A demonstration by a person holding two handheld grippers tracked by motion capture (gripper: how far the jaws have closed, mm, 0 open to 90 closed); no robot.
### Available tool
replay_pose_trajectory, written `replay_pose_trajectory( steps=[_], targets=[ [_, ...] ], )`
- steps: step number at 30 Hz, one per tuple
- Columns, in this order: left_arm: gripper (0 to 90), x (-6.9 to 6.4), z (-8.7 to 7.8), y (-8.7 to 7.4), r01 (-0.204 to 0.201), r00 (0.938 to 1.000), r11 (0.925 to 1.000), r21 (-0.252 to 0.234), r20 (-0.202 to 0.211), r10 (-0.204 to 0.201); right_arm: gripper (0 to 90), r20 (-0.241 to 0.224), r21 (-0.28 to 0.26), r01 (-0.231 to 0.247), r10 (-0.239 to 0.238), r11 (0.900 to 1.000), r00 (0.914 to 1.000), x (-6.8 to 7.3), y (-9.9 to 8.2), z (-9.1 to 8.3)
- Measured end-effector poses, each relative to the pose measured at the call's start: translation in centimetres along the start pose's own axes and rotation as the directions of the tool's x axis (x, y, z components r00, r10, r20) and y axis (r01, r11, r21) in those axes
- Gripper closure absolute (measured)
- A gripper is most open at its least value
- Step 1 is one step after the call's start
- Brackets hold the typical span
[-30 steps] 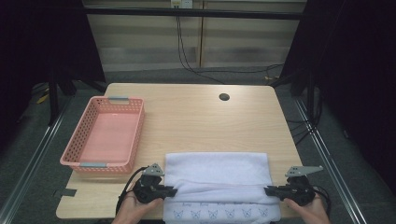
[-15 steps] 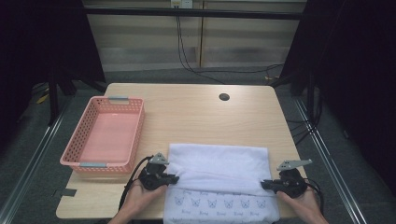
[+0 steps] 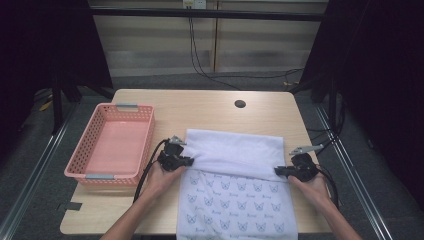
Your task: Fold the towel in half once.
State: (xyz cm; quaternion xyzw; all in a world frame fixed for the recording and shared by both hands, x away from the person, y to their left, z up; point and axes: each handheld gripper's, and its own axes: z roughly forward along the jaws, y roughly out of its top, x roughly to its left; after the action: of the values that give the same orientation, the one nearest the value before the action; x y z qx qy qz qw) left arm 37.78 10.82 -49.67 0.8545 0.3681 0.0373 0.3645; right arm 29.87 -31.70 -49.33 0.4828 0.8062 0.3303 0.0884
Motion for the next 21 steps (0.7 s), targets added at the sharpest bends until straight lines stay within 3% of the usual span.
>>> replay_pose_trajectory(
  steps=[7,9,14,15,21],
  targets=[
    [86.1,2.4,1.5,1.8,0.065,0.997,0.9968,-0.047,-0.039,-0.067,87.0,0.007,-0.03,-0.045,0.045,0.9985,0.999,-2.5,2.8,2.2],
    [86.1,2.9,2.0,2.5,0.059,0.9966,0.9972,-0.047,-0.054,-0.062,86.9,0.028,-0.028,-0.034,0.035,0.999,0.999,-3.2,3.9,2.9],
    [86.1,4.9,3.1,4.5,0.073,0.9937,0.9967,-0.036,-0.083,-0.075,86.9,0.046,-0.036,-0.077,0.078,0.9964,0.9959,-5.2,6.3,4.5],
    [86.1,5.1,3.4,4.9,0.06,0.9937,0.9974,-0.04,-0.093,-0.064,86.9,0.052,-0.043,-0.083,0.085,0.9957,0.995,-5.5,6.6,4.7],
    [86.0,6.4,4.2,6.4,0.066,0.9887,0.9971,-0.038,-0.132,-0.07,86.9,0.106,-0.066,-0.093,0.099,0.9935,0.9894,-6.2,8.3,6.1]
  ],
)
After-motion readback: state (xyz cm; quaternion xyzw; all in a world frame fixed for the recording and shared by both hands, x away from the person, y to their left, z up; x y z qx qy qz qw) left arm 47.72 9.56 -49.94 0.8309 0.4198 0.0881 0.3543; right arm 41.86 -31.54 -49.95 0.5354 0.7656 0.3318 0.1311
